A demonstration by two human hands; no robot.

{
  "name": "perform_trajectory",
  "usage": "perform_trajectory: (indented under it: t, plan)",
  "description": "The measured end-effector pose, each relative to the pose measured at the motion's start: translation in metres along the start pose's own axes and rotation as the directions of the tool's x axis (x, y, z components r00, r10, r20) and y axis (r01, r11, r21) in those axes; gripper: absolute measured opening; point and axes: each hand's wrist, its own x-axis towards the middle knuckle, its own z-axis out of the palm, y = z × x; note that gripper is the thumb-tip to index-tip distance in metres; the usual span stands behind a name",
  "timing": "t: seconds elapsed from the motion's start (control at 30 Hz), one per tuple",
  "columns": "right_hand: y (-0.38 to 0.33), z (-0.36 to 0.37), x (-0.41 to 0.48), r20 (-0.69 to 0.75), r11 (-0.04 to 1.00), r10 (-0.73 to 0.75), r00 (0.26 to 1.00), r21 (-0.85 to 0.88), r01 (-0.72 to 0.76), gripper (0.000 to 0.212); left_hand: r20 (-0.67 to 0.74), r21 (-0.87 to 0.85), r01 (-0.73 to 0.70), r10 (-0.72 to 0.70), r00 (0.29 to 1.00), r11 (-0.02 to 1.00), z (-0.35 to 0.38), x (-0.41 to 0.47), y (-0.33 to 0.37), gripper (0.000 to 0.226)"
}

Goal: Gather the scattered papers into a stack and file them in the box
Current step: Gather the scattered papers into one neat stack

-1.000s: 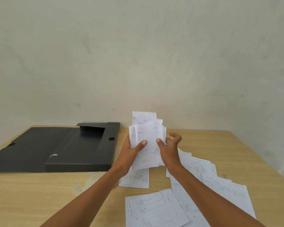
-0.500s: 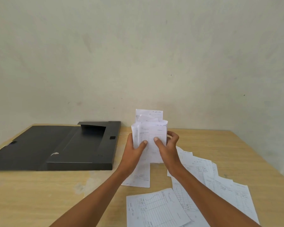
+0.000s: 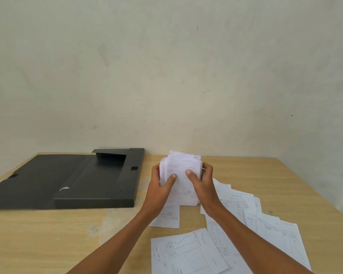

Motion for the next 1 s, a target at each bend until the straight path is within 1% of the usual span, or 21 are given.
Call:
perform_trajectory:
  t: [0.07,0.13,0.23,0.3,0.37,0.47,0.53,0.6,0.7,0.73,0.8,0.87,0.93,1.0]
  plan:
    - [0.006,-0.003,-0.005,0.03,0.999,0.036,0.999,-0.013,-0.036,0.048,0.02,0.031,0.016,-0.017,1.0,0.999,-0.002,-0.005,-0.007,0.043]
    - [0.005,0.001,-0.008,0.052,0.999,0.038,0.998,-0.015,-0.037,0.047,0.043,0.021,0.024,-0.025,0.999,0.999,0.001,-0.007,-0.006,0.046]
    - [-0.01,0.009,-0.003,0.022,0.999,-0.029,0.999,-0.02,0.029,0.044,0.03,-0.073,0.032,-0.03,0.999,0.997,0.009,-0.001,0.008,0.044]
    - [-0.017,0.012,0.001,-0.002,0.998,-0.062,0.998,-0.003,0.062,0.044,0.022,-0.088,0.028,-0.027,0.999,0.996,0.01,0.004,0.012,0.044]
    - [-0.014,0.008,0.0,0.008,1.0,-0.022,1.0,0.005,0.022,0.044,0.029,-0.021,0.027,-0.026,0.999,0.999,0.008,0.004,0.004,0.043]
    - [0.001,0.002,-0.01,0.048,0.997,0.049,0.998,-0.063,-0.046,0.041,0.062,0.093,0.074,-0.08,0.995,0.993,0.003,-0.005,-0.016,0.041]
    - [0.002,0.003,-0.012,0.047,0.994,0.062,0.997,-0.09,-0.058,0.04,0.077,0.105,0.097,-0.105,0.991,0.99,0.005,-0.008,-0.018,0.043]
    - [-0.005,0.007,-0.008,0.038,0.994,0.058,0.998,-0.098,-0.054,0.038,0.074,0.081,0.083,-0.089,0.993,0.993,0.009,-0.006,-0.008,0.047]
    - [-0.015,0.011,0.0,0.018,0.993,0.023,1.0,-0.113,-0.021,0.038,0.042,0.066,0.052,-0.055,0.998,0.996,0.012,0.004,0.001,0.042]
    - [-0.014,0.01,0.001,0.028,0.989,0.035,0.999,-0.146,-0.031,0.04,0.049,0.089,0.056,-0.061,0.997,0.994,0.011,0.006,0.0,0.041]
    - [-0.008,0.008,-0.001,0.082,0.961,0.111,0.99,-0.263,-0.086,0.042,0.086,0.183,0.085,-0.103,0.991,0.979,0.008,0.006,-0.009,0.04]
    - [-0.001,0.005,-0.005,0.119,0.929,0.155,0.981,-0.357,-0.104,0.039,0.107,0.254,0.099,-0.13,0.986,0.962,0.004,0.004,-0.017,0.038]
    - [-0.002,0.005,-0.004,0.123,0.928,0.146,0.982,-0.361,-0.092,0.034,0.1,0.278,0.087,-0.119,0.988,0.957,-0.002,0.006,-0.017,0.035]
    - [-0.007,0.005,0.001,0.134,0.932,0.16,0.978,-0.346,-0.105,0.032,0.072,0.287,0.113,-0.139,0.988,0.951,-0.012,0.014,-0.015,0.034]
